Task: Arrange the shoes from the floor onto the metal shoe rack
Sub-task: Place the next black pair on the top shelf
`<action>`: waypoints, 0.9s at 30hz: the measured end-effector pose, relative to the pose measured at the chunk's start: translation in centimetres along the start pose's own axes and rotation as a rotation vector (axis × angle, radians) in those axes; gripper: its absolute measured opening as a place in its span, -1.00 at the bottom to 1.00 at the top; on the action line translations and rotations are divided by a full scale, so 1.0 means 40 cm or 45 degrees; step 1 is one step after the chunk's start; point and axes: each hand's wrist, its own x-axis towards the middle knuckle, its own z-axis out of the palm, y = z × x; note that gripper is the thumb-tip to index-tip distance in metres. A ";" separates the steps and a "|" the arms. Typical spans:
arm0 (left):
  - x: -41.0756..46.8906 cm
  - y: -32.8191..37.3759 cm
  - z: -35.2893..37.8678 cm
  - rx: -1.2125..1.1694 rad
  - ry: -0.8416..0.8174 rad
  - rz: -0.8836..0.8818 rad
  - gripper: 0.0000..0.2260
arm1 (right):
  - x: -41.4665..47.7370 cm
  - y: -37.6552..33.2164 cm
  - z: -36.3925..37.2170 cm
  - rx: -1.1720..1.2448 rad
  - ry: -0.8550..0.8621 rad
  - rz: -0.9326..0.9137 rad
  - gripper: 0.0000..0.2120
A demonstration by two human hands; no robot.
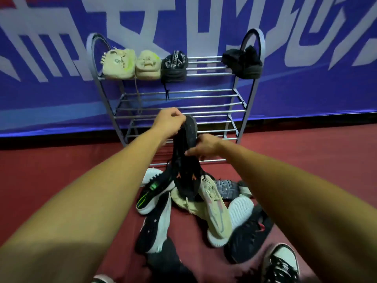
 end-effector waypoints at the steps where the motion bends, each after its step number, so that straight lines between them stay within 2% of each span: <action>1: -0.005 0.016 0.016 -0.100 -0.003 -0.017 -0.85 | -0.007 0.012 -0.012 0.058 0.061 0.043 -0.82; 4: -0.008 0.056 0.048 -0.263 -0.058 -0.038 -0.84 | -0.016 0.051 -0.048 0.034 0.140 0.081 -0.71; 9: -0.008 0.101 0.057 -0.346 -0.122 0.042 -0.86 | -0.030 0.066 -0.114 0.044 0.286 0.011 -0.90; 10: -0.007 0.110 0.056 -0.360 -0.123 0.070 -0.87 | -0.031 0.063 -0.127 0.045 0.335 0.000 -0.89; 12: -0.002 0.123 0.054 -0.375 -0.109 0.105 -0.89 | -0.025 0.057 -0.147 0.122 0.408 -0.014 -0.82; 16: 0.003 0.116 0.031 -0.401 -0.093 0.058 -0.93 | -0.006 0.047 -0.162 0.329 0.460 -0.032 -0.84; 19: 0.009 0.083 0.007 -0.419 0.003 0.036 -0.89 | 0.005 0.030 -0.173 0.404 0.489 -0.050 -0.73; 22: 0.016 0.032 -0.005 -0.363 0.079 -0.015 -0.80 | 0.012 0.012 -0.186 0.436 0.558 -0.084 -0.72; 24: 0.010 0.014 -0.011 -0.302 0.013 -0.134 -0.79 | 0.017 -0.004 -0.192 0.499 0.607 -0.109 -0.74; 27: 0.000 0.003 -0.014 -0.254 -0.237 -0.255 -0.75 | 0.027 -0.030 -0.207 0.620 0.683 -0.148 -0.69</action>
